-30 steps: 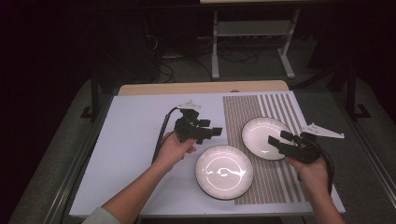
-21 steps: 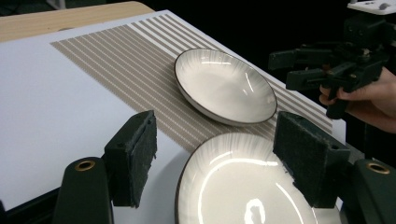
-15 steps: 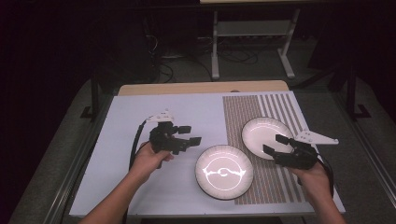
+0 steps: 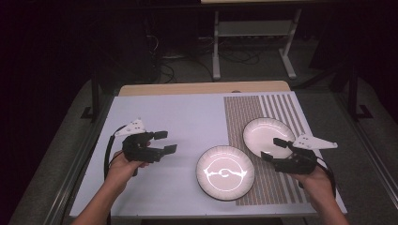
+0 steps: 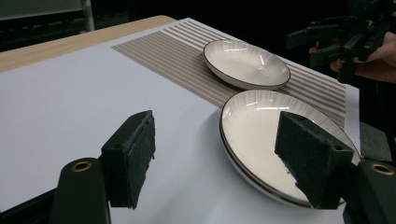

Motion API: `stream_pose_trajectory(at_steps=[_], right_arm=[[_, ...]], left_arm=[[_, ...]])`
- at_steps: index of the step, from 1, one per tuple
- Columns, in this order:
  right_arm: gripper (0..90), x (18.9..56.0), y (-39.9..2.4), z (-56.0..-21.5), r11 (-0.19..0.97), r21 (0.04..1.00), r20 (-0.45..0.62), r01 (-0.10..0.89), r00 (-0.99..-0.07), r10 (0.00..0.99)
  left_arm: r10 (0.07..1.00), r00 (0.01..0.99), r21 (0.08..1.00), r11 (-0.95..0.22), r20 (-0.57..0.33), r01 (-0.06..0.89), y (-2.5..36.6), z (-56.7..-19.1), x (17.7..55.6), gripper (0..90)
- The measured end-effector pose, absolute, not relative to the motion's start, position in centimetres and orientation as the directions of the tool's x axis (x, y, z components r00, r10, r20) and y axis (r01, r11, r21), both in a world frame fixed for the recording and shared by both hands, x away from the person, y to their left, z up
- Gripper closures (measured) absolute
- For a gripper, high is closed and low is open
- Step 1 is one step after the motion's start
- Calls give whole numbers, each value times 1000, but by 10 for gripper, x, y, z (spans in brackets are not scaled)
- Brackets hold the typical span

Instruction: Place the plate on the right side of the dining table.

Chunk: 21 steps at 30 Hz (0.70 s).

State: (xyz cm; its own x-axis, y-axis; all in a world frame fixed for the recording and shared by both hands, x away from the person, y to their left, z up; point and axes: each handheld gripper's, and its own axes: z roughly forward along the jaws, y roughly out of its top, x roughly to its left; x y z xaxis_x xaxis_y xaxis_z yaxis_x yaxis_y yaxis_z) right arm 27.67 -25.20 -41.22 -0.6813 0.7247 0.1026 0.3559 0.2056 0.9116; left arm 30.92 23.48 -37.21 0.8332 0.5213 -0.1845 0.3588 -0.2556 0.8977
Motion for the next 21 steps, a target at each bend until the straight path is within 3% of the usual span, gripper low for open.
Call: stream_pose_trajectory(at_steps=[21], right_arm=[[230, 266, -259, -410, 204, 933, 86, 295, -736, 672]], left_arm=[[539, 834, 944, -201, -117, 262, 313, -376, 275, 269]])
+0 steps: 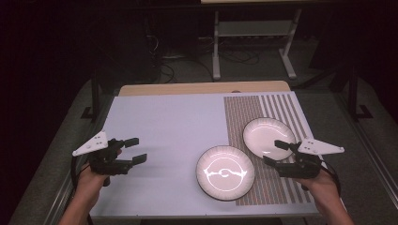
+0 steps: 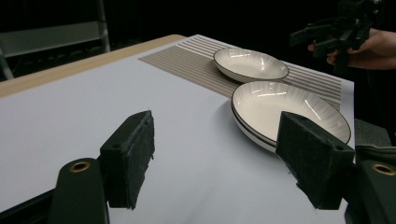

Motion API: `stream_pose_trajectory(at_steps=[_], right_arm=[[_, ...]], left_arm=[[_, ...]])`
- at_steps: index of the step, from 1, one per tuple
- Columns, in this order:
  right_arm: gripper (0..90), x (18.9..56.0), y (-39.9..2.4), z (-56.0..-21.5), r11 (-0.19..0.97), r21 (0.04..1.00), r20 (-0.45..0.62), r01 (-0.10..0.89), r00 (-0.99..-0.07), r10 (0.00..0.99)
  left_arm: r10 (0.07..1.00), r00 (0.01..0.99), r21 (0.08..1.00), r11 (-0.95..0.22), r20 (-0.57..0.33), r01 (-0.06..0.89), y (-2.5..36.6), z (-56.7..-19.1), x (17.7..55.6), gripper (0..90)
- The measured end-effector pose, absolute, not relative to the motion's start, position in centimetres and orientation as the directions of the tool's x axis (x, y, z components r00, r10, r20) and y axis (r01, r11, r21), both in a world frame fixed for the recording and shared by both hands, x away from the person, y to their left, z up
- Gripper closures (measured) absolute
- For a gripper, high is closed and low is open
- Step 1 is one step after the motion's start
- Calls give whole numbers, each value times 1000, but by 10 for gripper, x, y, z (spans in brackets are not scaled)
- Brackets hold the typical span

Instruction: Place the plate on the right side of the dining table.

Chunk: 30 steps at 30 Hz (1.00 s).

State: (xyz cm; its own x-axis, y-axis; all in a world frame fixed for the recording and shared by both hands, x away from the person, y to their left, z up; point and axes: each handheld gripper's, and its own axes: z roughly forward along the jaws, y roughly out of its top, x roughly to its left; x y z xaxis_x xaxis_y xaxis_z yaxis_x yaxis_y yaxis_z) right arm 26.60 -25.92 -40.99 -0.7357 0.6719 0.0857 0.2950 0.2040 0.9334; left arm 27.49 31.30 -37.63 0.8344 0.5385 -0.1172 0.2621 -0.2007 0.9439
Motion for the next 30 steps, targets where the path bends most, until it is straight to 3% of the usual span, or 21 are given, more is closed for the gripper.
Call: stream_pose_trajectory(at_steps=[10, 30], right_arm=[[230, 266, -258, -410, 204, 938, 81, 282, -746, 660], [231, 266, -258, -410, 197, 940, 86, 280, -750, 656]], left_arm=[[527, 847, 939, -250, -73, 236, 332, -386, 265, 266], [545, 833, 938, -230, -97, 260, 338, -391, 266, 260]])
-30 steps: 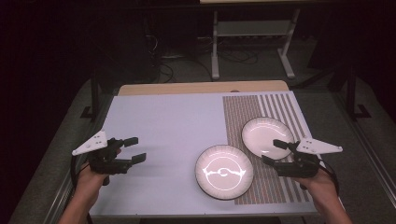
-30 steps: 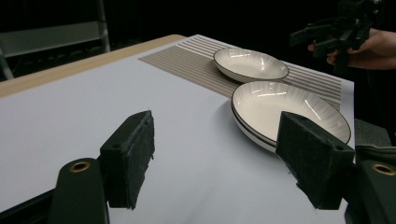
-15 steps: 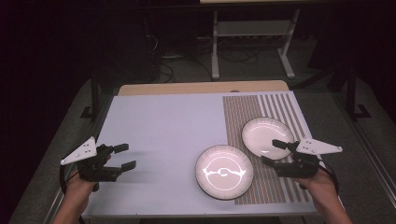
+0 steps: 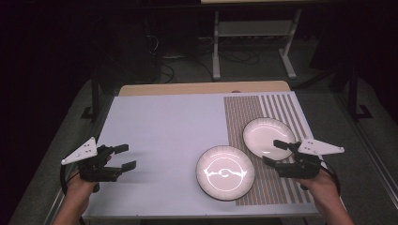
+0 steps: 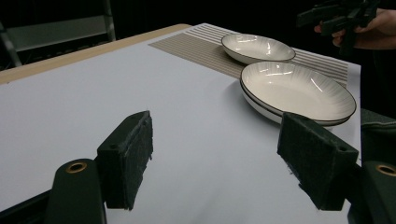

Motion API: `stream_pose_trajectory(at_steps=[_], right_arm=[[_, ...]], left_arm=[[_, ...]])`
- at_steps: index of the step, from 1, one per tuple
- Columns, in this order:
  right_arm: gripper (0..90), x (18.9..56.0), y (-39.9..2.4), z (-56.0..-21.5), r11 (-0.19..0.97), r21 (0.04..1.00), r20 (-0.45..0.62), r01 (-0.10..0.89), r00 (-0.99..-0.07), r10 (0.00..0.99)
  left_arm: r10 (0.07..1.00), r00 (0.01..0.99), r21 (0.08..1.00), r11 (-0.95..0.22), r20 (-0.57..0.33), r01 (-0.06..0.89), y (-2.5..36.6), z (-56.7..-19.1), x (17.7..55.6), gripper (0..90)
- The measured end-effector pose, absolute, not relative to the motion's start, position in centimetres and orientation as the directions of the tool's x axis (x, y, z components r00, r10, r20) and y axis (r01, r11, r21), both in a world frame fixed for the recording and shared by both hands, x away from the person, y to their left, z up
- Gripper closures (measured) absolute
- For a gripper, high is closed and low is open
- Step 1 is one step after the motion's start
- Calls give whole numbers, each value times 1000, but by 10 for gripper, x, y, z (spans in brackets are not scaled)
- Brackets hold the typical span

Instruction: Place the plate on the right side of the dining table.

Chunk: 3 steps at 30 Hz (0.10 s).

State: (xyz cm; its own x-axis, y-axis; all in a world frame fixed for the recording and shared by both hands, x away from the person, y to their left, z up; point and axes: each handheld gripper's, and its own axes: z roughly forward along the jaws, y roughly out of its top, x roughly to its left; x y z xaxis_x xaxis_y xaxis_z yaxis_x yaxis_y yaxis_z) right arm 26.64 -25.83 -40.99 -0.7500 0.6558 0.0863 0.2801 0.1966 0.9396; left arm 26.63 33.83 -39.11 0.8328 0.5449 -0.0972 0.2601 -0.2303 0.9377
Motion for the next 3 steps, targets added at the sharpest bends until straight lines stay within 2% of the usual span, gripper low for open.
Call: stream_pose_trajectory(at_steps=[3], right_arm=[[231, 267, -258, -410, 196, 939, 88, 282, -750, 655]], left_arm=[[547, 831, 936, -233, -97, 263, 339, -391, 267, 259]])
